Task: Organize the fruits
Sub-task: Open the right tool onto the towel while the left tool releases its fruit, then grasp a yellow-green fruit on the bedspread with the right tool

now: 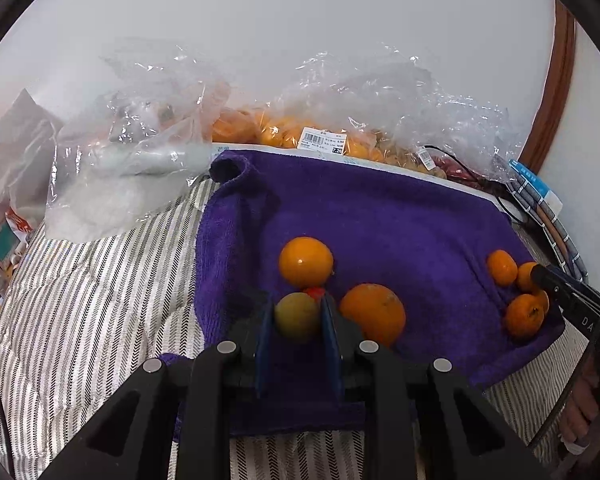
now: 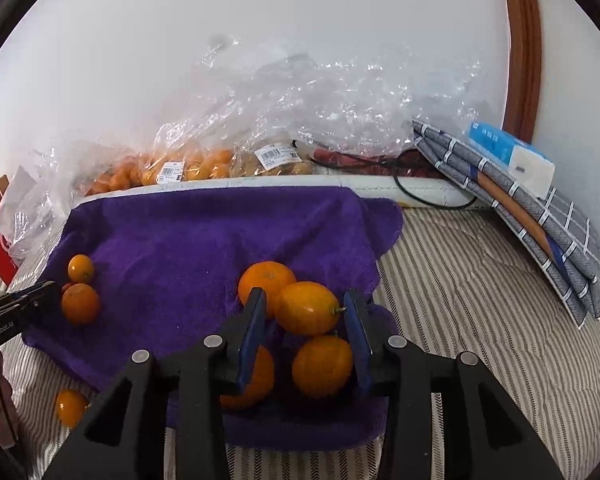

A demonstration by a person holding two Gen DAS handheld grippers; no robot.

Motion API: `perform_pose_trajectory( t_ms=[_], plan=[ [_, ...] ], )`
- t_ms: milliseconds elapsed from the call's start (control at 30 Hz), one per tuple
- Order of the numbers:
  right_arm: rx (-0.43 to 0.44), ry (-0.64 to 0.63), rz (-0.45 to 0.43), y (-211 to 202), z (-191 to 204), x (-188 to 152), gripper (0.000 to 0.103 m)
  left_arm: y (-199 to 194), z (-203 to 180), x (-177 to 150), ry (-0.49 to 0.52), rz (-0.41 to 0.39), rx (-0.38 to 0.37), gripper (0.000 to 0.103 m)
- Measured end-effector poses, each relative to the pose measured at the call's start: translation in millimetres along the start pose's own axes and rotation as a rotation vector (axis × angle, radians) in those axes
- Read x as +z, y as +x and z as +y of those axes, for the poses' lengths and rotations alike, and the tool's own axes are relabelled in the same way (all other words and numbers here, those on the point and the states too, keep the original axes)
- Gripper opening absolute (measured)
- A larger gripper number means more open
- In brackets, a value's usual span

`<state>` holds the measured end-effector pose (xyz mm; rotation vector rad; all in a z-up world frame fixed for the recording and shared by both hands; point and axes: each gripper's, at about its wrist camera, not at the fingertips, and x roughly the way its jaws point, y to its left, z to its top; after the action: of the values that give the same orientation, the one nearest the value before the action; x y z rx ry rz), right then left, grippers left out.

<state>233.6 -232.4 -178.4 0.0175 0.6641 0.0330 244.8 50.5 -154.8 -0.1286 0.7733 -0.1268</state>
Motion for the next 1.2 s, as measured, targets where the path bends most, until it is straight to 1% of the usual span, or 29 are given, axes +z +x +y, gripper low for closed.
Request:
perform_pose_trajectory(
  t_ms=[200, 267, 400, 500, 567, 633, 700, 833, 900, 967, 1033, 1133, 1200],
  plan=[
    [-0.044, 0.002, -0.059, -8.8, -2.8, 1.1, 0.040, 2.0, -2.1, -0.9, 0.014, 0.008, 0.005, 0.023],
    [-0.053, 0.011, -0.063, -10.0, -5.3, 2.2, 0.040, 2.0, -1.9, -1.1, 0.013, 0.010, 0.000, 0.023],
    [-0.019, 0.049, -0.079, -13.8, -9.5, 2.8, 0.040, 2.0, -0.6, -1.3, 0.005, 0.012, -0.016, 0.026],
    [-0.018, 0.049, -0.084, -16.5, -8.8, 4.3, 0.040, 0.2, -0.5, -1.1, -0.001, 0.010, -0.025, 0.028],
    [-0.001, 0.053, -0.086, -18.7, -8.6, 4.6, 0.045, -2.0, 0.7, -1.2, -0.007, 0.002, -0.024, 0.030],
    [0.024, 0.049, -0.098, -21.2, -7.8, 4.8, 0.055, -4.7, 3.1, -0.6, -0.017, -0.011, -0.026, 0.033],
    [0.031, 0.035, -0.102, -22.9, -5.4, 4.2, 0.056, -8.2, 5.3, 0.1, -0.026, -0.029, -0.025, 0.037],
    [0.038, 0.036, -0.099, -26.5, -1.3, 4.4, 0.056, -17.0, 8.2, 1.5, -0.039, -0.074, -0.028, 0.043],
    [0.036, 0.036, -0.089, -30.2, 2.6, 5.0, 0.056, -19.6, 8.9, 1.8, -0.041, -0.084, -0.029, 0.045],
    [0.029, 0.030, -0.078, -35.4, 8.5, 3.6, 0.054, -22.4, 9.0, 2.5, -0.038, -0.096, -0.012, 0.045],
    [0.024, 0.026, -0.062, -40.9, 13.5, 0.6, 0.049, -24.6, 9.9, 3.7, -0.039, -0.106, 0.002, 0.046],
    [0.040, 0.025, -0.042, -53.6, 21.9, -10.7, 0.048, -27.6, 12.6, 4.9, -0.051, -0.116, 0.003, 0.046],
    [0.076, 0.017, -0.006, -59.8, 30.0, -23.6, 0.048, -30.2, 14.5, 5.3, -0.060, -0.122, 0.000, 0.046]
  ],
)
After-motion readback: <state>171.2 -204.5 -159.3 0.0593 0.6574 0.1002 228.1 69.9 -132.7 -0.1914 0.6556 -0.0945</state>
